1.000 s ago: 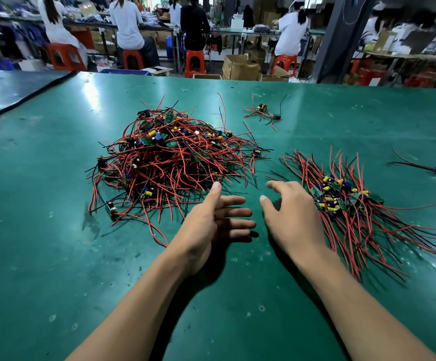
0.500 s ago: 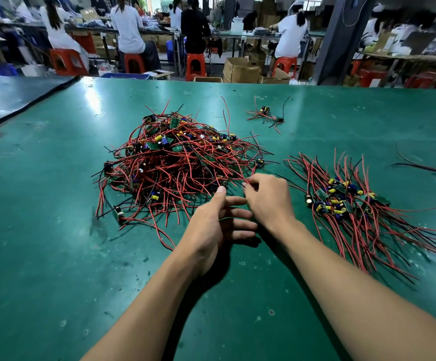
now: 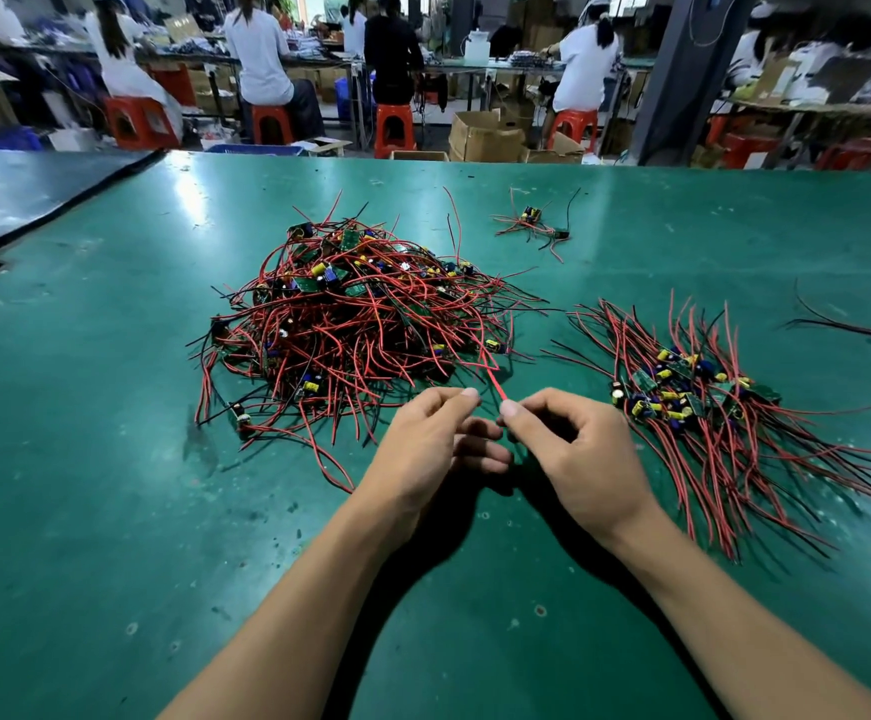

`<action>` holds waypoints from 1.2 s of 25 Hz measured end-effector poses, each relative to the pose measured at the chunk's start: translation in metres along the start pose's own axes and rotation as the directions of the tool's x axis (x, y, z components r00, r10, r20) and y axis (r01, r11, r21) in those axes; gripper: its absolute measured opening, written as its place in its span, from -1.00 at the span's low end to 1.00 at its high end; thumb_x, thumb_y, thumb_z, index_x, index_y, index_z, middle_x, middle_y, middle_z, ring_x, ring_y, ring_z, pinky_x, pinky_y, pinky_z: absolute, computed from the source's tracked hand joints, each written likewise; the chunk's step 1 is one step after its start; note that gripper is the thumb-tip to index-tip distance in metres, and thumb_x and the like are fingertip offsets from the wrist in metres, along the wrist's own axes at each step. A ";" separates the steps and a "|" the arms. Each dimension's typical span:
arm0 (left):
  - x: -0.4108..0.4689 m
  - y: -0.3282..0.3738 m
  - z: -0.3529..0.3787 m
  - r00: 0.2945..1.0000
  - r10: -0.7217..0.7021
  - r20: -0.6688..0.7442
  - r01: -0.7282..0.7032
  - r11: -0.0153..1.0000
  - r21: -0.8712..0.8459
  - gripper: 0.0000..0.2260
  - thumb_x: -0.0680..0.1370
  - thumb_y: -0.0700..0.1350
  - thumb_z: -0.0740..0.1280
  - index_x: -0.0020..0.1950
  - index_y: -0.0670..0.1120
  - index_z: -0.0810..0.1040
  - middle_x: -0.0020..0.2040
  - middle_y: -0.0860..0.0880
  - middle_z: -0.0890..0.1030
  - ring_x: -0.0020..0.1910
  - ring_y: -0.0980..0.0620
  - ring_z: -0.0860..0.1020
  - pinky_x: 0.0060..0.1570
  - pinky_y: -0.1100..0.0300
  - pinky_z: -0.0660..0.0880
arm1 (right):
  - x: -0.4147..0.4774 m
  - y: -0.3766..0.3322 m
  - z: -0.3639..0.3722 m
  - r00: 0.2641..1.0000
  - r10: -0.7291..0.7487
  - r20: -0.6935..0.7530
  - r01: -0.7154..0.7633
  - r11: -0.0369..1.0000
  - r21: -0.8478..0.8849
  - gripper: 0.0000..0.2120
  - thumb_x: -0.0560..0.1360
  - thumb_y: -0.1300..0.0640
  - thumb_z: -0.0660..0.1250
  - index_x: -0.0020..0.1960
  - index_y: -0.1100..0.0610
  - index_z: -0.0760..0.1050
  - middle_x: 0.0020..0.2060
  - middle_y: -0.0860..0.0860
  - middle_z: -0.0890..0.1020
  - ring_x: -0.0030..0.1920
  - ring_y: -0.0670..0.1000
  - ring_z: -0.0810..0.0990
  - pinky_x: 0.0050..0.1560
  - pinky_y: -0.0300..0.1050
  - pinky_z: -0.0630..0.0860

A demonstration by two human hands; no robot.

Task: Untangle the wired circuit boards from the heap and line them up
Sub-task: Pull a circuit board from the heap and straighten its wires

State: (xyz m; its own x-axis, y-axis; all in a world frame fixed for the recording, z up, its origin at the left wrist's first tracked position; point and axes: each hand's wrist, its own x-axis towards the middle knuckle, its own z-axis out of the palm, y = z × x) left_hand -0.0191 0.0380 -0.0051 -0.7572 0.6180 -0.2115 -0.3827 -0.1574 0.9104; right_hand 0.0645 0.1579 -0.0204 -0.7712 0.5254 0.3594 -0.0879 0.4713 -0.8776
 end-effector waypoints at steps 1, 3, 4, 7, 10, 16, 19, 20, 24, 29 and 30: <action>0.000 0.000 0.000 1.000 -0.004 0.012 0.004 1.000 -0.010 -0.80 0.63 -0.18 0.25 0.16 -0.30 0.46 -0.28 -0.16 0.57 -0.40 -0.06 0.57 -0.35 0.13 0.58 | -0.001 -0.002 0.003 0.999 0.017 0.036 -0.019 0.998 0.057 -0.76 0.50 -0.02 0.38 -0.25 0.10 0.64 -0.39 -0.02 0.66 -0.35 0.04 0.58 -0.23 0.09 0.57; 0.001 0.001 -0.002 1.000 -0.014 0.022 0.014 1.000 -0.017 -0.85 0.61 -0.19 0.28 0.13 -0.23 0.50 -0.25 -0.12 0.57 -0.37 0.00 0.56 -0.35 0.18 0.55 | -0.003 -0.006 0.007 0.993 0.002 0.119 -0.014 0.995 0.100 -0.75 0.50 -0.02 0.38 -0.24 0.13 0.66 -0.35 0.01 0.69 -0.33 0.06 0.63 -0.25 0.01 0.57; 0.002 0.001 -0.004 1.000 -0.019 0.023 0.020 0.999 -0.026 -0.85 0.60 -0.19 0.29 0.13 -0.22 0.52 -0.23 -0.11 0.58 -0.36 0.03 0.55 -0.36 0.22 0.53 | -0.004 -0.008 0.007 0.987 -0.018 0.157 0.003 0.995 0.100 -0.76 0.50 0.01 0.38 -0.24 0.13 0.66 -0.34 -0.03 0.70 -0.33 -0.03 0.64 -0.25 -0.10 0.55; 0.003 0.001 -0.005 0.999 -0.024 0.027 0.026 0.997 -0.069 -0.82 0.59 -0.21 0.32 0.15 -0.24 0.52 -0.27 -0.08 0.64 -0.39 0.07 0.57 -0.41 0.31 0.50 | -0.009 -0.013 0.003 0.972 -0.049 0.228 0.023 0.993 0.114 -0.79 0.51 0.04 0.38 -0.25 0.09 0.66 -0.28 -0.08 0.72 -0.21 -0.07 0.69 -0.16 -0.21 0.53; 0.003 0.001 -0.004 1.000 -0.015 0.010 0.016 0.999 -0.042 -0.86 0.58 -0.24 0.32 0.09 -0.30 0.52 -0.40 -0.05 0.61 -0.50 0.10 0.50 -0.51 0.32 0.44 | -0.014 -0.018 0.005 0.943 -0.060 0.329 0.016 0.991 0.135 -0.74 0.48 -0.06 0.38 -0.28 0.07 0.63 -0.43 -0.10 0.61 -0.41 -0.12 0.50 -0.36 -0.24 0.38; -0.001 0.001 -0.002 0.998 -0.011 0.055 0.012 1.000 -0.022 -0.95 0.60 -0.32 0.26 0.02 -0.26 0.49 -0.34 -0.15 0.61 -0.45 0.01 0.56 -0.40 0.27 0.54 | 0.017 -0.006 -0.006 0.917 0.376 0.134 -0.393 0.789 0.473 -0.80 0.61 0.13 0.30 -0.10 0.21 0.60 -0.39 0.11 0.55 -0.53 -0.07 0.43 -0.56 -0.25 0.36; -0.008 -0.001 -0.001 0.975 -0.022 0.220 -0.005 0.993 0.122 -0.95 0.59 -0.31 0.27 -0.02 -0.23 0.52 -0.32 -0.13 0.64 -0.42 0.03 0.58 -0.38 0.30 0.53 | 0.031 0.002 -0.019 0.760 0.530 0.376 -0.601 0.353 0.717 -0.74 0.47 0.22 0.37 0.12 0.30 0.50 -0.13 0.23 0.66 -0.20 0.09 0.69 -0.21 -0.06 0.67; -0.010 -0.001 -0.001 0.962 -0.029 0.272 -0.019 0.985 0.172 -0.95 0.58 -0.32 0.29 -0.03 -0.22 0.53 -0.31 -0.12 0.65 -0.40 0.05 0.59 -0.38 0.32 0.51 | 0.033 0.005 -0.023 0.743 0.521 0.419 -0.614 0.284 0.737 -0.66 0.44 0.20 0.39 0.16 0.32 0.48 -0.09 0.25 0.66 -0.13 0.13 0.69 -0.14 -0.01 0.68; -0.011 0.000 -0.002 0.920 -0.029 0.390 -0.109 0.939 0.325 -0.92 0.51 -0.35 0.36 -0.09 -0.20 0.60 -0.30 -0.05 0.67 -0.36 0.12 0.59 -0.30 0.34 0.51 | 0.031 0.009 -0.026 0.759 0.478 0.441 -0.637 0.410 0.652 -0.72 0.53 0.17 0.34 0.18 0.30 0.53 0.01 0.23 0.70 -0.16 0.07 0.69 -0.09 -0.06 0.68; -0.010 -0.001 -0.002 0.939 0.002 0.344 -0.108 0.951 0.291 -0.88 0.49 -0.40 0.36 -0.16 -0.20 0.59 -0.31 -0.05 0.63 -0.36 0.10 0.56 -0.29 0.32 0.49 | 0.025 0.003 -0.025 0.810 0.451 0.375 -0.586 0.655 0.477 -0.61 0.45 -0.11 0.41 0.08 0.19 0.62 -0.15 0.12 0.71 -0.26 0.03 0.67 -0.31 -0.14 0.60; -0.010 -0.002 -0.001 0.947 0.000 0.322 -0.091 0.959 0.268 -0.90 0.50 -0.39 0.36 -0.15 -0.22 0.59 -0.30 -0.09 0.63 -0.35 0.08 0.56 -0.29 0.32 0.48 | 0.024 0.002 -0.026 0.824 0.444 0.353 -0.567 0.672 0.477 -0.55 0.37 -0.15 0.46 0.06 0.18 0.63 -0.22 0.12 0.68 -0.30 0.04 0.65 -0.34 -0.13 0.58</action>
State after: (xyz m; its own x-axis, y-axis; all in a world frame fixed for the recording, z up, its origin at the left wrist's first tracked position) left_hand -0.0119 0.0310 -0.0049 -0.5462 0.8332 -0.0856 -0.1560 -0.0008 0.9878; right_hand 0.0620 0.1900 -0.0048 -0.8969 0.3917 -0.2054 0.0773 -0.3185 -0.9448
